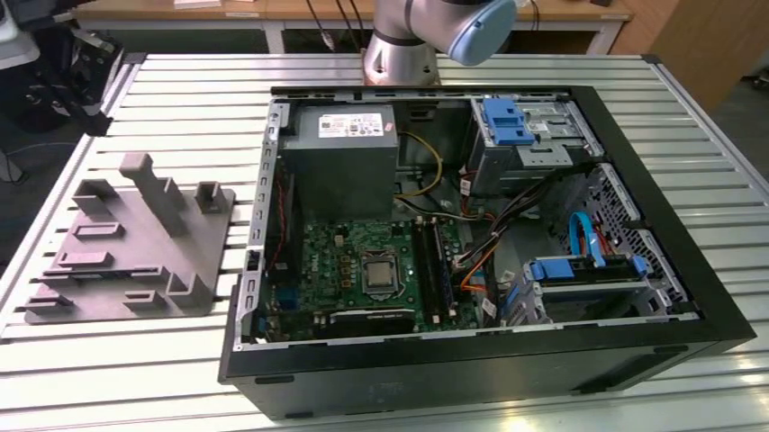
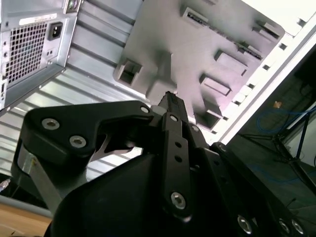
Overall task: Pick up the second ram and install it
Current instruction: 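Reach for the second ram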
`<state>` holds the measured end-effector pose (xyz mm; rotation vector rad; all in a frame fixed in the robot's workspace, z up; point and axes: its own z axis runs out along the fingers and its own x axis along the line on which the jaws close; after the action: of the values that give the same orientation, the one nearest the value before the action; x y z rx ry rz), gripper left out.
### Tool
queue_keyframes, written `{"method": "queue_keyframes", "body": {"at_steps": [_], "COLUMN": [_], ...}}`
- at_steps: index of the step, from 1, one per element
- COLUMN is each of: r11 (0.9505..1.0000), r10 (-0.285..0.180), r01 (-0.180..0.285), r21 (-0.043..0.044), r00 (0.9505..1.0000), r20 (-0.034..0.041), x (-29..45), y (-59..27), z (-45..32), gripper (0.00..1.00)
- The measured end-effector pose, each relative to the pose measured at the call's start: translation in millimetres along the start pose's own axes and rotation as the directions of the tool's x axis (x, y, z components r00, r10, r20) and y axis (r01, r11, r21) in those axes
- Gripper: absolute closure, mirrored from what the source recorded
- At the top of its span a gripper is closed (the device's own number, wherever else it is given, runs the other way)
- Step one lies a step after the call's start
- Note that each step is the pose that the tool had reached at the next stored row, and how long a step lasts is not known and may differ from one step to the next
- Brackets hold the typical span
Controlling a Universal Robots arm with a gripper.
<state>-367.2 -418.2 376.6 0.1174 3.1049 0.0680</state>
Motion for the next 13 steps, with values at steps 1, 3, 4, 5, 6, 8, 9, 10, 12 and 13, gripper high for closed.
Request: {"method": "queue_keyframes", "body": {"at_steps": [1, 3, 4, 5, 6, 8, 9, 10, 12, 13], "r11": [1.0, 1.0, 1.0, 1.0, 1.0, 1.0, 1.0, 1.0, 1.0, 1.0], "r10": [0.0, 0.0, 0.0, 0.0, 0.0, 0.0, 0.0, 0.0, 0.0, 0.0], "r01": [0.0, 0.0, 0.0, 0.0, 0.0, 0.0, 0.0, 0.0, 0.0, 0.0], "r21": [0.0001, 0.0002, 0.0001, 0.0001, 0.0, 0.0002, 0.0002, 0.0001, 0.0001, 0.0001], "r00": [1.0, 1.0, 1.0, 1.0, 1.0, 1.0, 1.0, 1.0, 1.0, 1.0], "r20": [-0.0002, -0.0007, -0.0008, -0.0009, -0.0009, -0.001, -0.0009, -0.0009, -0.0009, -0.0008], "x": [1.3, 3.7, 5.1, 6.4, 7.6, 9.7, 10.6, 11.4, 12.9, 13.6], "y": [-1.8, -5.6, -7.7, -9.5, -11.2, -13.1, -13.9, -14.6, -15.8, -16.3], "z": [1.6, 5.0, 6.8, 8.4, 9.9, 12.2, 13.2, 14.1, 15.6, 16.2], "gripper": [0.9, 0.9, 0.9, 0.9, 0.9, 0.9, 0.9, 0.9, 0.9, 0.9]}}
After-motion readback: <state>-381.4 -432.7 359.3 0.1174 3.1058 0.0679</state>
